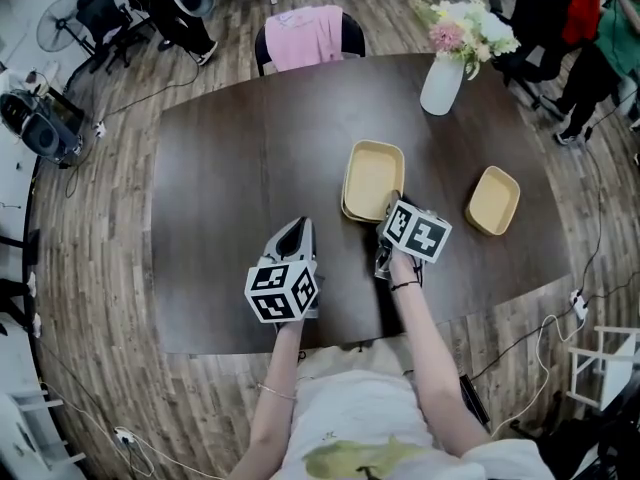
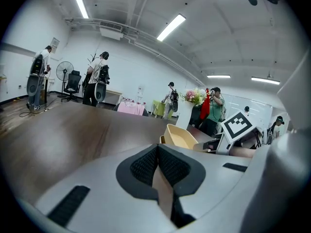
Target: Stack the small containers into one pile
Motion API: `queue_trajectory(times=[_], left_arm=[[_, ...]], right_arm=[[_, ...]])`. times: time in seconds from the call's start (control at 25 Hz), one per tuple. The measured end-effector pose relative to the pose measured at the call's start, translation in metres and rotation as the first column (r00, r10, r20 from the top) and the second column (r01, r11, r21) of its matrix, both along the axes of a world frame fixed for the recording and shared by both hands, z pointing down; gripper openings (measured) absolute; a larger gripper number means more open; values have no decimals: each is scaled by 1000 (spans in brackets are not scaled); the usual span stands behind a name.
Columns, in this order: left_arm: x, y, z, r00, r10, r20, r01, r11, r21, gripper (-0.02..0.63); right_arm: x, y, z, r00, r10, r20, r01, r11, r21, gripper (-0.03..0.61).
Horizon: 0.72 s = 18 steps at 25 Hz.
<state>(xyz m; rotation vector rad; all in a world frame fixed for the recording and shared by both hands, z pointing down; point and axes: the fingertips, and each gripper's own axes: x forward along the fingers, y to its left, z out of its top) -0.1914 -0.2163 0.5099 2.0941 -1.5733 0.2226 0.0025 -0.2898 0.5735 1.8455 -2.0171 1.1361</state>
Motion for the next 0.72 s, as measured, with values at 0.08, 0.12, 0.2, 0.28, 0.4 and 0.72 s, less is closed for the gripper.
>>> queue_trajectory(times=[0.08, 0.12, 0.2, 0.28, 0.4, 0.72], left_arm=[[1, -1, 1, 1000, 4, 0, -4, 1000, -3, 25], [1, -1, 2, 1000, 6, 0, -6, 1000, -5, 25], [1, -1, 4, 1000, 8, -1, -8, 1000, -9, 25], [1, -2, 5, 1000, 9, -2, -9, 1000, -12, 25], [1, -5, 7, 1000, 12, -4, -12, 1000, -16, 25], [5, -6, 10, 1000, 22, -7, -22, 1000, -21, 25]], right_arm=[[-2, 1, 2, 1000, -1, -16, 1, 1000, -6, 34], [-3, 2, 3, 1000, 1, -23, -2, 1000, -10, 34], [-4, 4, 6, 999, 6, -37, -6, 1000, -16, 34], [-6, 4, 8, 998, 4, -56, -5, 1000, -19, 34], [-6, 2, 9, 996, 3, -85, -5, 1000, -21, 35], [-9, 1, 6, 996, -24, -89, 24, 1000, -1, 37]])
